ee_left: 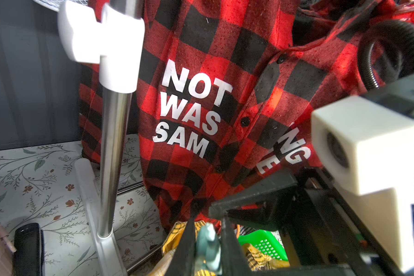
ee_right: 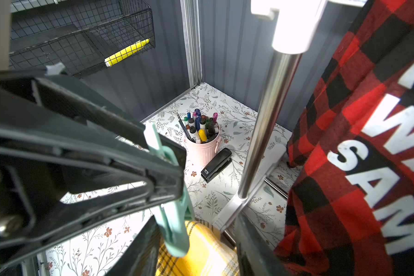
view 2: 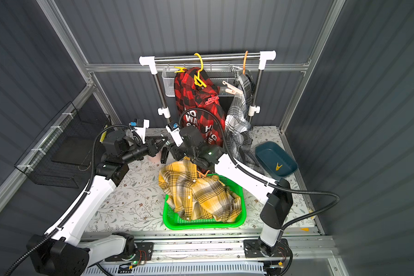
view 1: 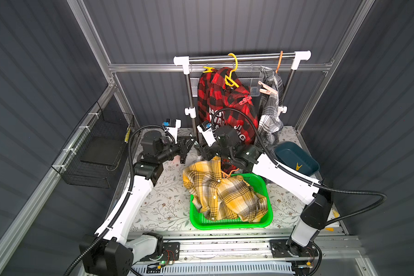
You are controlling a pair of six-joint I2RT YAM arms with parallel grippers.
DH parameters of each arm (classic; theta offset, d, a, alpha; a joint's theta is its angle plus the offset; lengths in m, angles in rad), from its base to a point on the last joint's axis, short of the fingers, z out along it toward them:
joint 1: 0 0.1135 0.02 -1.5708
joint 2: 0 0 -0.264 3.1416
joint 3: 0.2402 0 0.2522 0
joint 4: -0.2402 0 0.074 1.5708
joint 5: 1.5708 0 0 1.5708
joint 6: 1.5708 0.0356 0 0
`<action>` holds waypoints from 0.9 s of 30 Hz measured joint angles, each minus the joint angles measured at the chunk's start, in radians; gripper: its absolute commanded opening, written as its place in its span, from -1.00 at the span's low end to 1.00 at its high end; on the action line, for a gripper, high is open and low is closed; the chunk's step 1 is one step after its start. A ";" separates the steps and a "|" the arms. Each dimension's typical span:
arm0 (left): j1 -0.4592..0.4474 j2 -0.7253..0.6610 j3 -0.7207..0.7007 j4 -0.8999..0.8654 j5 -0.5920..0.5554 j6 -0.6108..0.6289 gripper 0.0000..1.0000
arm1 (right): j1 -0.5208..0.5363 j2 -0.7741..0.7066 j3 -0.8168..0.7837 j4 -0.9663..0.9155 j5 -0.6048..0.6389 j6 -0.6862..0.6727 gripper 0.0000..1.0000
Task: Remove the clothespins securing long-sleeve shirts to the hanger
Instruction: Place the clamp in the storage box.
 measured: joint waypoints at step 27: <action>0.000 0.021 0.011 0.000 0.021 -0.016 -0.95 | 0.008 0.047 0.052 -0.005 -0.037 -0.014 -0.85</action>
